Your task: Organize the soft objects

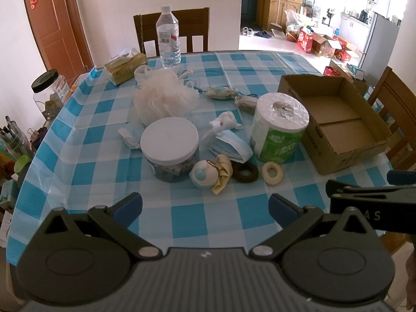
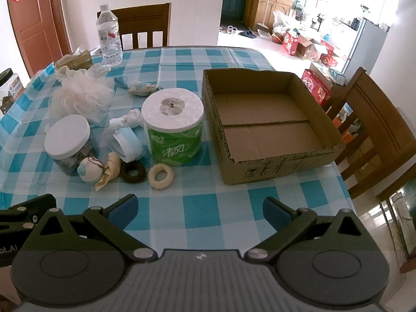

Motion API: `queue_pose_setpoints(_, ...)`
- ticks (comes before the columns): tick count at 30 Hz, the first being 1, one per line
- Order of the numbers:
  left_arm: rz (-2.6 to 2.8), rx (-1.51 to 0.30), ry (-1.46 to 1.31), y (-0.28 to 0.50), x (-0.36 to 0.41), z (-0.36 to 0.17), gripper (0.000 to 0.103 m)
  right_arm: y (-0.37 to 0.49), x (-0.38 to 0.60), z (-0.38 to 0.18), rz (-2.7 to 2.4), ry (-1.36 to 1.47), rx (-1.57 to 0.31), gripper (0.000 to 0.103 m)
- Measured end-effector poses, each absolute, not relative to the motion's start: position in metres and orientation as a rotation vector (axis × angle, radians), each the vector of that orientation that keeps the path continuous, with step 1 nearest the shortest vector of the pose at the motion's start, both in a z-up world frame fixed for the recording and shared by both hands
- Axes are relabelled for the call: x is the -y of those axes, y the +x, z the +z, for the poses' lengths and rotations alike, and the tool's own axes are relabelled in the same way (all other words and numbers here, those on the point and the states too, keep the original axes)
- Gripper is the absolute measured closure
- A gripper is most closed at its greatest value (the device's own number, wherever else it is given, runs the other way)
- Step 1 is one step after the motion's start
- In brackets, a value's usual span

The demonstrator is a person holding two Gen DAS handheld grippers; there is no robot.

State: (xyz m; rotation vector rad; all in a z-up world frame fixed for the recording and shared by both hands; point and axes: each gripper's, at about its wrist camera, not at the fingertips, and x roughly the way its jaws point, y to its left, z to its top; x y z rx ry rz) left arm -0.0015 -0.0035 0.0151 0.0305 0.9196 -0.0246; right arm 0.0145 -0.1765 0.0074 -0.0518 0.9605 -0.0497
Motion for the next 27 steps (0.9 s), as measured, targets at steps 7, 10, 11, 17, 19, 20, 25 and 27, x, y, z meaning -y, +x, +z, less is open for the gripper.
queue_pose_setpoints(7,-0.026,-0.917,0.03,-0.0013,0.0038,0.0157,0.001,0.0145,0.1767,0.0075,-0.049,-0.052,-0.958,0.0)
queue_pose_setpoints(10,-0.026,-0.917,0.03,-0.0001,0.0038,0.018,0.001,0.0143,0.1768,0.0079,-0.049,-0.053,-0.955,0.0)
queue_pose_setpoints(11,-0.026,-0.917,0.03,-0.0007,0.0042,0.0168,0.001,0.015,0.177,0.0081,-0.047,-0.054,-0.956,0.0)
queue_pose_setpoints(17,-0.025,-0.917,0.032,-0.0009,0.0048,0.0164,0.001,0.0189,0.1782,0.0082,-0.042,-0.056,-0.956,0.0)
queue_pose_setpoints(19,-0.025,-0.916,0.032,-0.001,0.0047,0.0164,0.001,0.0191,0.1784,0.0084,-0.04,-0.055,-0.955,0.0)
queue_pose_setpoints(20,-0.025,-0.916,0.032,-0.0005,0.0046,0.0176,0.001,0.0194,0.1781,0.0083,-0.04,-0.056,-0.955,0.0)
queue_pose_setpoints(25,-0.029,-0.915,0.036,0.0015,0.0053,0.018,0.001,0.0208,0.177,0.0086,-0.033,-0.058,-0.949,0.0)
queue_pose_setpoints(27,-0.034,-0.913,0.038,0.0027,0.0059,0.0181,0.001,0.0204,0.1751,0.0075,-0.032,-0.062,-0.946,0.0)
